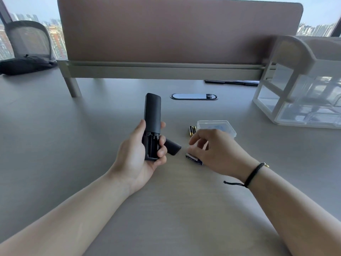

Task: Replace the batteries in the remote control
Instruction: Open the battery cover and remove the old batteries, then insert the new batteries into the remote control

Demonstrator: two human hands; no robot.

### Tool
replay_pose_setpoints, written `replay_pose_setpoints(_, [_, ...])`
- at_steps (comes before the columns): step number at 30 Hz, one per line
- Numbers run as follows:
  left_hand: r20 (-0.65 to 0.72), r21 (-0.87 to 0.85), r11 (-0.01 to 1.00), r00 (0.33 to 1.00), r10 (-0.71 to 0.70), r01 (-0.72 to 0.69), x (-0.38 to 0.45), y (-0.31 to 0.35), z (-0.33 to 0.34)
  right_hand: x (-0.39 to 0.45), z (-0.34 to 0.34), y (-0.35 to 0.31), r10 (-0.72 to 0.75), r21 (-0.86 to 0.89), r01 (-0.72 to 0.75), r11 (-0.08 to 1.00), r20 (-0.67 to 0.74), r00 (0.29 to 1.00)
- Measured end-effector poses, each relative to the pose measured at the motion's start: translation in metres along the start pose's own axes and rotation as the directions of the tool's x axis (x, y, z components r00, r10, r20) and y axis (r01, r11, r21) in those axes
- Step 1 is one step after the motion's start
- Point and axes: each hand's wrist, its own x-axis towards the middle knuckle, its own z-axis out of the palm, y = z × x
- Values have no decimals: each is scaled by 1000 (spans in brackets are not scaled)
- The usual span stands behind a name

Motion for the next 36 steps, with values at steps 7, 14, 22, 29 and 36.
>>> replay_pose_setpoints(7, [11,-5,1000,1000,0,0,1,0,0,-7,0,-5,-60,-95,65,993,56,997])
replay_pose_setpoints(14, [21,-10,1000,1000,10,-10,3,-1,-2,-9,11,-10,-51,-117,47,992,-31,998])
replay_pose_setpoints(22, [15,-73,997,1000,-9,10,5,0,-4,4,-4,-12,-31,-96,9,995,-224,974])
replay_pose_setpoints(29, [34,-154,987,999,-37,42,8,2,-6,73,-35,-12,-60,-509,199,837,276,959])
replay_pose_setpoints(36, [58,-170,984,997,-42,51,9,2,-8,101,-33,-15,19,-480,194,856,404,915])
